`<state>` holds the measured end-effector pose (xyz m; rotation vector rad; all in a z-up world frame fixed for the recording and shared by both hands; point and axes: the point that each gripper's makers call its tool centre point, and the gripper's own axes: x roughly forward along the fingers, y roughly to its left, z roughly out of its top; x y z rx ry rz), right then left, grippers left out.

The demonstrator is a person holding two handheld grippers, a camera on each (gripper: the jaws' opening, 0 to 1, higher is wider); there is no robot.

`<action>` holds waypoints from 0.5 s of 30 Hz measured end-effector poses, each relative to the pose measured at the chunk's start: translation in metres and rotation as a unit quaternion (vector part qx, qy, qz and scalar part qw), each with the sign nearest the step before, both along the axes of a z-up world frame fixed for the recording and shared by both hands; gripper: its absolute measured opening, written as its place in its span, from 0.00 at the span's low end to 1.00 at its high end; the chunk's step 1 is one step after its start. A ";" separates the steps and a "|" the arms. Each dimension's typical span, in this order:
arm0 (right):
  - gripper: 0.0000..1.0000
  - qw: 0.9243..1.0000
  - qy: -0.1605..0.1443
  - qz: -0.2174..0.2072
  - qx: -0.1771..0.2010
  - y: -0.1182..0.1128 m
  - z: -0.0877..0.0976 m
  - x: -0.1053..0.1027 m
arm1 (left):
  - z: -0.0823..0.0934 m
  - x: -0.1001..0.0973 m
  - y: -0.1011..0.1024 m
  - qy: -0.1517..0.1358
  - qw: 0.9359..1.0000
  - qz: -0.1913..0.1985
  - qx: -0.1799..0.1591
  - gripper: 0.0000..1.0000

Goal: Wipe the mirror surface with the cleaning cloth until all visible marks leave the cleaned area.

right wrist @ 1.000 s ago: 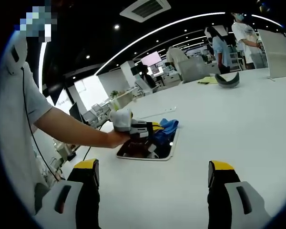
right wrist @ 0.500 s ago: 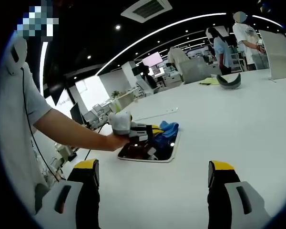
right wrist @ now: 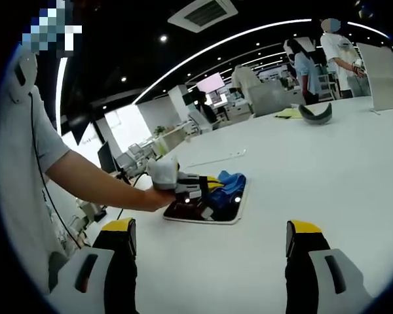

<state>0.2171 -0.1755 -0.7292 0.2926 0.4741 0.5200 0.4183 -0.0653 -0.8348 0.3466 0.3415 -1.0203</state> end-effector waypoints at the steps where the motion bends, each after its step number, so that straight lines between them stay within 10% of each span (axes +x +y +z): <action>1: 0.95 1.000 -0.001 0.000 0.000 0.000 0.000 0.000 | 0.000 -0.001 0.000 0.000 1.000 0.000 0.001 0.03; 15: 0.96 1.000 -0.016 0.020 -0.013 0.009 0.008 0.003 | -0.001 -0.013 0.004 0.006 1.000 0.004 -0.002 0.03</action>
